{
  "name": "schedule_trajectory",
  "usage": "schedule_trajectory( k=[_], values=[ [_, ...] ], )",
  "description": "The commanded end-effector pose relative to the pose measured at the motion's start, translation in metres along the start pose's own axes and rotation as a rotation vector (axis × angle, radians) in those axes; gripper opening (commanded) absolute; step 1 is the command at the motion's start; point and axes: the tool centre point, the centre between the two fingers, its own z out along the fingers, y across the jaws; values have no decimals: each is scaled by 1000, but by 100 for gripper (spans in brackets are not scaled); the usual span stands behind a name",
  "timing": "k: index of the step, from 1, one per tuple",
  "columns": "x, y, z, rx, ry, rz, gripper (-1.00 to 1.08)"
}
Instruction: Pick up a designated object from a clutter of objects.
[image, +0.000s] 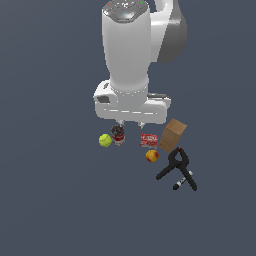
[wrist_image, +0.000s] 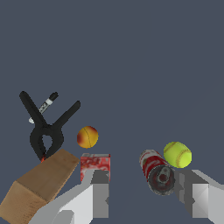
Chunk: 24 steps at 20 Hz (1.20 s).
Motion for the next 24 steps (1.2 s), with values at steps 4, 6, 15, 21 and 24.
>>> schedule_trajectory(
  k=[4,6,15,21,24],
  values=[
    [21,-24,36,37,-37,122,28],
    [28,-34,52,51,-53,173,28],
    [54,-78,131,104,-137,411,28],
    [61,-102,182,124,-193,555,28],
    [63,-110,201,130,-215,609,28]
  ],
)
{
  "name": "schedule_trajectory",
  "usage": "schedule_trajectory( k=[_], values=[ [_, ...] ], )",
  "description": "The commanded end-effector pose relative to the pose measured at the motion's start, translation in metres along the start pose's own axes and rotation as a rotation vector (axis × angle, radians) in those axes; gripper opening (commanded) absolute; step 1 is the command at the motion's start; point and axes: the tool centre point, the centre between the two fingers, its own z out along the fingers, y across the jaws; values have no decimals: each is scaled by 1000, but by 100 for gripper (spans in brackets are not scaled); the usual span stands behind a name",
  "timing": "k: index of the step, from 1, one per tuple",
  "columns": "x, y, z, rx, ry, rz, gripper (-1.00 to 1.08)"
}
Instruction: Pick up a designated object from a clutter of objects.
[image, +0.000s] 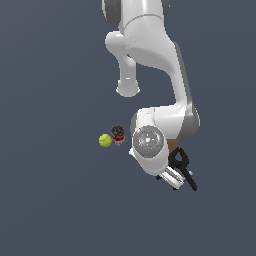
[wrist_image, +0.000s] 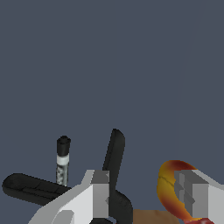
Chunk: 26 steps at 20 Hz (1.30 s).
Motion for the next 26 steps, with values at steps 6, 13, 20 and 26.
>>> schedule_trajectory(
  k=[6,13,20,26],
  values=[
    [2,-11,36,9,-35,101,28],
    [1,-12,43,9,-41,115,28],
    [0,-13,68,10,-41,119,28],
    [0,-13,73,10,-41,120,-100]
  ],
)
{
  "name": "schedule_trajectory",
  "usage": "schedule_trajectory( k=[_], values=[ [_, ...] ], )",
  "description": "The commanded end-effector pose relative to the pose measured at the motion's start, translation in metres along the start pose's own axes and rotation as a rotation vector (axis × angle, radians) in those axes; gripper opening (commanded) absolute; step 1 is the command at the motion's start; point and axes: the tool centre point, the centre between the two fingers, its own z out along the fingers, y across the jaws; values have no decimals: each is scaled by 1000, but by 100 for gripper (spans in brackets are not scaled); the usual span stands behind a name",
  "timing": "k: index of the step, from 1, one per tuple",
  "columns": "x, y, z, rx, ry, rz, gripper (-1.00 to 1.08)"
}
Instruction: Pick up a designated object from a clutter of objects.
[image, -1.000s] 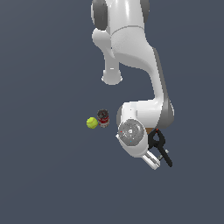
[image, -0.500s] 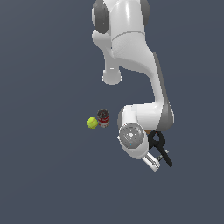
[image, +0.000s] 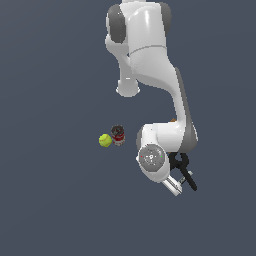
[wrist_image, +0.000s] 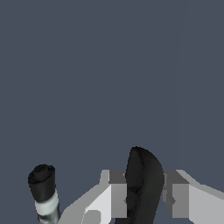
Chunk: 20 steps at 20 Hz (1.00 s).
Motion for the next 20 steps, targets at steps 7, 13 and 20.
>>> schedule_trajectory(
  k=[7,13,20],
  values=[
    [0,0,1,0,0,0,-100],
    [-2,2,-4,1,0,0,-100],
    [-13,12,-23,1,0,0,-100]
  ],
)
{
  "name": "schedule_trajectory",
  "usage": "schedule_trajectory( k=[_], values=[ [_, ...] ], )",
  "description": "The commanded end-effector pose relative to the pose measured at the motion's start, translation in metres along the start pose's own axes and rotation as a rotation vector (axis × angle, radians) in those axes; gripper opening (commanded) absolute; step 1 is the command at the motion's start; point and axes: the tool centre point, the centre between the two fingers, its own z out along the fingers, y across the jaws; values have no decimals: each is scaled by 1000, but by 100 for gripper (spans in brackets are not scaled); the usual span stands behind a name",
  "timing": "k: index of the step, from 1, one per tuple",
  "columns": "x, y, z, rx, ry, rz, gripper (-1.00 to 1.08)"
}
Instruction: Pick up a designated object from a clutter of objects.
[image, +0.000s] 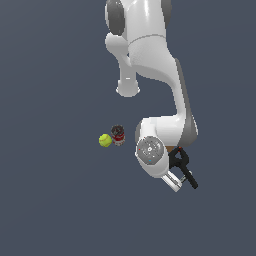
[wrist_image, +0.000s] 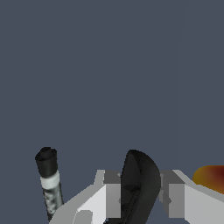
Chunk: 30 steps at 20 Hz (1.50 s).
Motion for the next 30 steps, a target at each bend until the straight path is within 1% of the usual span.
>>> schedule_trajectory(
  k=[1,6,12,30],
  values=[
    [-7,6,-7,-4,-3,-3,-100],
    [-22,20,-34,-4,-3,-3,-100],
    [-45,42,-75,-4,-3,-2,-100],
    [-122,114,-216,-4,-4,-1,-100]
  ],
)
